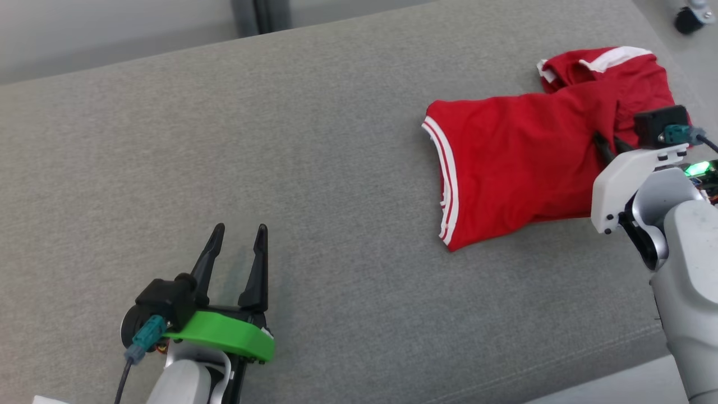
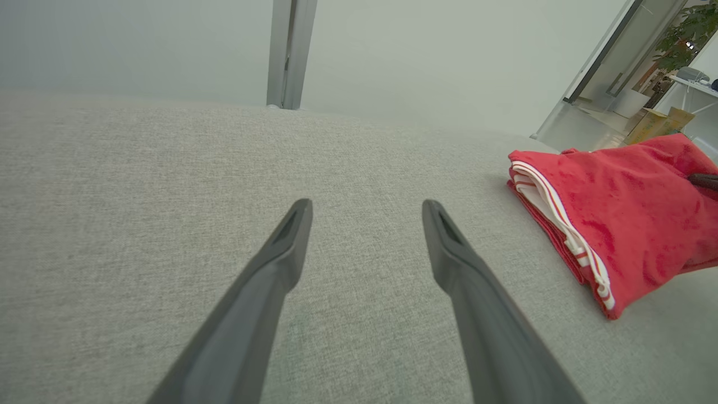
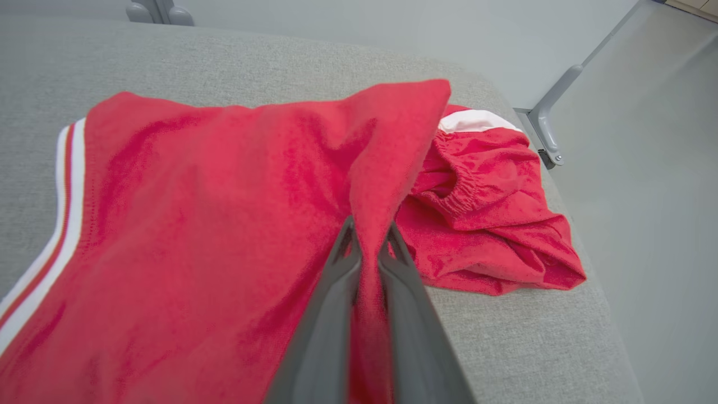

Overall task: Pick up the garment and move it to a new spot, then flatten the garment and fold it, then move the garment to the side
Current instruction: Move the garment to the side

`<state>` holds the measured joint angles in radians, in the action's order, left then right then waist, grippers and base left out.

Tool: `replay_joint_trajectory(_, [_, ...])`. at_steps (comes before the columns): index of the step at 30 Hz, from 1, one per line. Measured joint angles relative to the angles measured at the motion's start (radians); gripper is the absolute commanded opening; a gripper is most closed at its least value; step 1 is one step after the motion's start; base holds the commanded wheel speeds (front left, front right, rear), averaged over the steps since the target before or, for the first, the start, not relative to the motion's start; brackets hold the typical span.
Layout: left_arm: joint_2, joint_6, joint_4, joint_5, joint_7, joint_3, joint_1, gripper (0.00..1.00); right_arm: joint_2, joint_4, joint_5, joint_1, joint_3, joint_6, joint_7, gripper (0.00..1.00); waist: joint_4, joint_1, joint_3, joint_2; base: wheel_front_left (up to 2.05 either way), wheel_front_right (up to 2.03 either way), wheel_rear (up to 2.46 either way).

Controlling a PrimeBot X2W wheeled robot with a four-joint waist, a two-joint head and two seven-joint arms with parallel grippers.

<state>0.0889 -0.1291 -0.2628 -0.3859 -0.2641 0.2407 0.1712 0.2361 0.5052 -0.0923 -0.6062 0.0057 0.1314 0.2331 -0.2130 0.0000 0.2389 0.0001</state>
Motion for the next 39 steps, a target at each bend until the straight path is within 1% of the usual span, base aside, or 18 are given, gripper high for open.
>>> replay_joint_trajectory(8, [0.031, 0.0, -0.021, 0.0, 0.0, 0.046, 0.029, 1.0, -0.012, -0.025, 0.001, -0.016, -0.025, 0.0, -0.005, 0.0, -0.129, 0.0, 0.052, 0.0, 0.0, 0.0, 0.0])
replay_joint_trajectory(11, [0.039, 0.0, -0.026, -0.001, 0.0, 0.059, 0.031, 1.0, -0.021, -0.023, 0.001, -0.019, -0.026, 0.0, -0.007, 0.0, -0.162, 0.0, 0.068, 0.0, 0.0, 0.0, 0.0])
replay_joint_trajectory(15, [0.045, 0.0, -0.029, -0.009, 0.0, 0.074, 0.042, 1.0, -0.032, -0.022, 0.002, -0.031, -0.026, 0.0, -0.014, 0.0, -0.182, 0.0, 0.088, 0.0, 0.0, 0.0, 0.0])
replay_joint_trajectory(21, [0.052, -0.002, -0.025, -0.009, 0.0, 0.075, 0.045, 1.0, -0.027, -0.014, 0.003, -0.118, -0.006, 0.0, -0.017, 0.0, -0.16, 0.0, 0.098, 0.0, 0.0, 0.0, 0.0])
replay_joint_trajectory(27, [0.053, -0.002, -0.017, -0.009, 0.0, 0.073, 0.056, 1.0, 0.016, 0.047, 0.015, -0.255, -0.009, 0.0, 0.0, 0.0, -0.121, 0.0, 0.112, 0.0, 0.0, 0.0, 0.0])
replay_joint_trajectory(29, [0.054, -0.002, -0.014, -0.009, 0.0, 0.075, 0.061, 1.0, 0.041, 0.074, 0.032, -0.295, -0.02, 0.0, 0.004, 0.0, -0.107, 0.0, 0.119, 0.0, 0.0, 0.0, 0.0])
replay_joint_trajectory(32, [0.05, -0.002, -0.009, -0.008, 0.0, 0.078, 0.069, 1.0, 0.095, 0.119, 0.058, -0.342, -0.058, 0.0, 0.012, 0.0, -0.078, 0.0, 0.131, 0.0, 0.0, 0.0, 0.0])
replay_joint_trajectory(39, [0.045, -0.002, -0.003, -0.007, 0.0, 0.081, 0.082, 1.0, 0.198, 0.207, 0.129, -0.363, -0.169, 0.0, 0.019, 0.0, -0.01, 0.0, 0.166, 0.0, 0.0, 0.0, 0.0])
